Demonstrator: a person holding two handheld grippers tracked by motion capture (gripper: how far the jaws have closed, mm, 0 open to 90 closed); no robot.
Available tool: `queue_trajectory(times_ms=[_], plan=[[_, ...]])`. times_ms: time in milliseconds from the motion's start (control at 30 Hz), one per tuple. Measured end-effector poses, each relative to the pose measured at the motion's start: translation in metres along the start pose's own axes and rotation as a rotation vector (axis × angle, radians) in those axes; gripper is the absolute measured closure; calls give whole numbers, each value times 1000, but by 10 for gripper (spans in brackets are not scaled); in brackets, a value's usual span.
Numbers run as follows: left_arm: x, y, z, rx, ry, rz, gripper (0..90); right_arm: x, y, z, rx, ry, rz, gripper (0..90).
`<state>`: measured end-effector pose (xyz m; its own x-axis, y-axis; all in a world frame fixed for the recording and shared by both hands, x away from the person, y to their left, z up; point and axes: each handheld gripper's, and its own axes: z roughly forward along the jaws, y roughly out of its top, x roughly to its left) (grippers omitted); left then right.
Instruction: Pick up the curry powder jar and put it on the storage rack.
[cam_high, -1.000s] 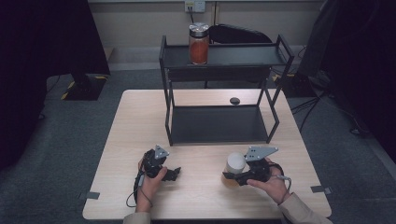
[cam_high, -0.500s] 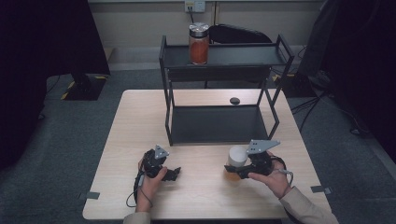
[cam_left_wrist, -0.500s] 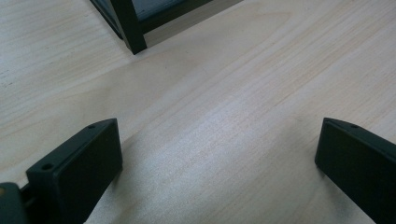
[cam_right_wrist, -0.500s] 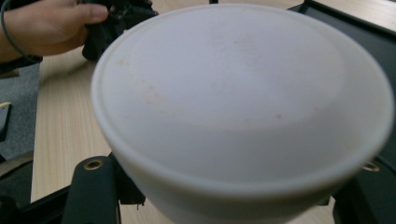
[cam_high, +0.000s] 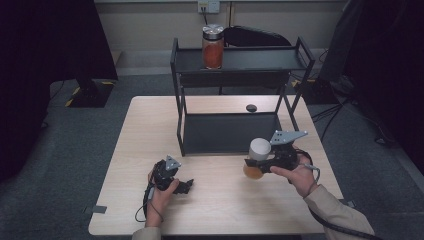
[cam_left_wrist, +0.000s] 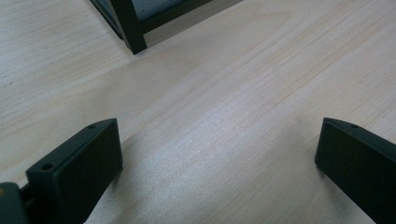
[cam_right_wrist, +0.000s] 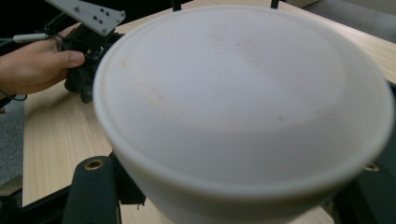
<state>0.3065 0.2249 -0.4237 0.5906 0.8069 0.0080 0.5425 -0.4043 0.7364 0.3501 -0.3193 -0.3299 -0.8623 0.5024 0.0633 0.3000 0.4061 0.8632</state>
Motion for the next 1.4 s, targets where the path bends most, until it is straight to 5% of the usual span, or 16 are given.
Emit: queue_trajectory(times_ms=[1033,1400], plan=[[0,0,0,-2,0,-2,0,-33,118,-52,-53,-26,16,344],[0,0,0,-2,0,-2,0,-36,165,-70,-49,-55,-21,344]])
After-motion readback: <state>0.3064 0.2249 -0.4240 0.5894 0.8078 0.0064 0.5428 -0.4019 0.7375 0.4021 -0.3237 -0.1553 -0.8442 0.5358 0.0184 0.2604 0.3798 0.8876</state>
